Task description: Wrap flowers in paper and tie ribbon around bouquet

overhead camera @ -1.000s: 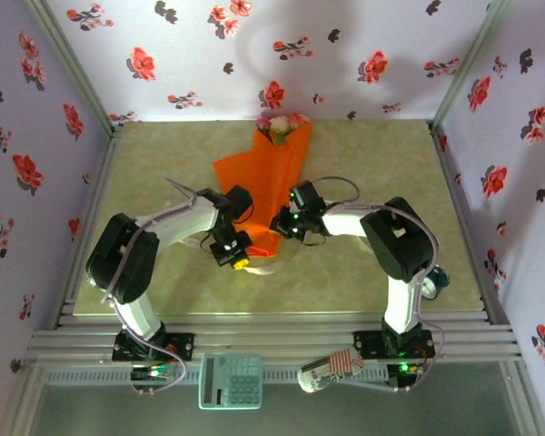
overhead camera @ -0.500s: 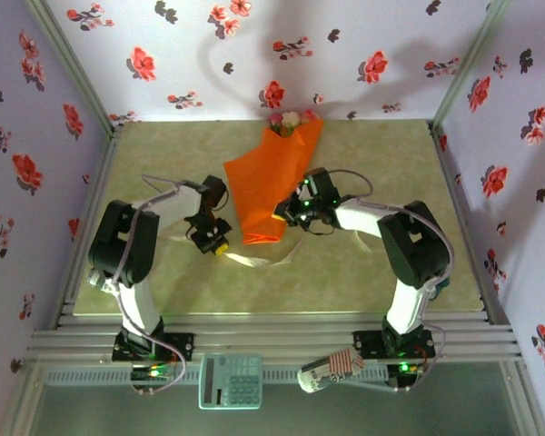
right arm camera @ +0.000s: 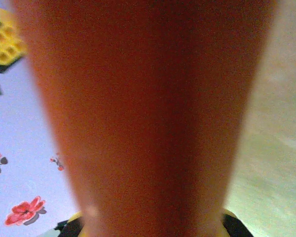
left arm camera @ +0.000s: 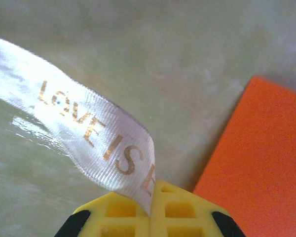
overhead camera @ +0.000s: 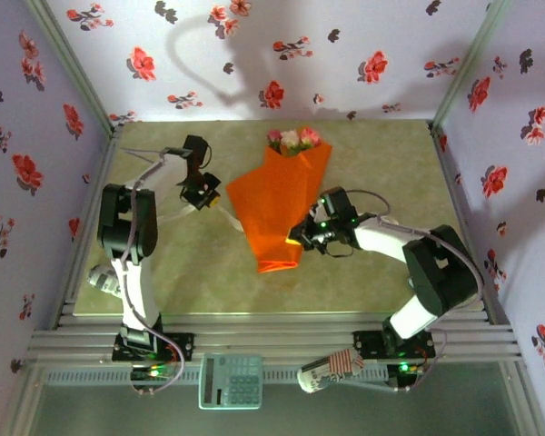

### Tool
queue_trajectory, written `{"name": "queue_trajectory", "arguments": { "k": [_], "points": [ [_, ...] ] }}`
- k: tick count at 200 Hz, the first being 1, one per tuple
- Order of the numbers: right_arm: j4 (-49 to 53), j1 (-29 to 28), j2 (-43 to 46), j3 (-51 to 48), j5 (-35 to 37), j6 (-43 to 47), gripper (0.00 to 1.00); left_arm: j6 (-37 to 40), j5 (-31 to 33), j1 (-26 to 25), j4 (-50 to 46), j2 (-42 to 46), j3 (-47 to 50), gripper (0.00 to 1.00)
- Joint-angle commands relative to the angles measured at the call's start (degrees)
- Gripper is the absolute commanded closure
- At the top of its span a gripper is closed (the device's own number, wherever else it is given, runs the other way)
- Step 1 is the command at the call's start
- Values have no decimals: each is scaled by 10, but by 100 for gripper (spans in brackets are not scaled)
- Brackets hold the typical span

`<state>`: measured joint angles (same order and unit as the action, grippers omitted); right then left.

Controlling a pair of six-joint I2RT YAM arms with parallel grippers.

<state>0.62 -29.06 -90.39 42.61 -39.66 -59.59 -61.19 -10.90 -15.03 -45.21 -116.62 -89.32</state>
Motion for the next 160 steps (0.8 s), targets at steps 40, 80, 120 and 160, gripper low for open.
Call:
{"name": "queue_trajectory", "arguments": {
  "k": [40, 80, 120, 160],
  "points": [
    [-14, 2, -36, -25, 12, 25, 100, -24, 14, 22, -25, 52, 28, 100],
    [-4, 10, -57, -29, 13, 51, 100, -20, 25, 24, -65, 61, -2, 100],
    [107, 30, -29, 7, 45, 103, 57, -20, 16, 22, -70, 70, 2, 100],
    [320, 106, 79, 86, 239, 84, 42, -27, 9, 18, -70, 95, 29, 100]
  ]
}}
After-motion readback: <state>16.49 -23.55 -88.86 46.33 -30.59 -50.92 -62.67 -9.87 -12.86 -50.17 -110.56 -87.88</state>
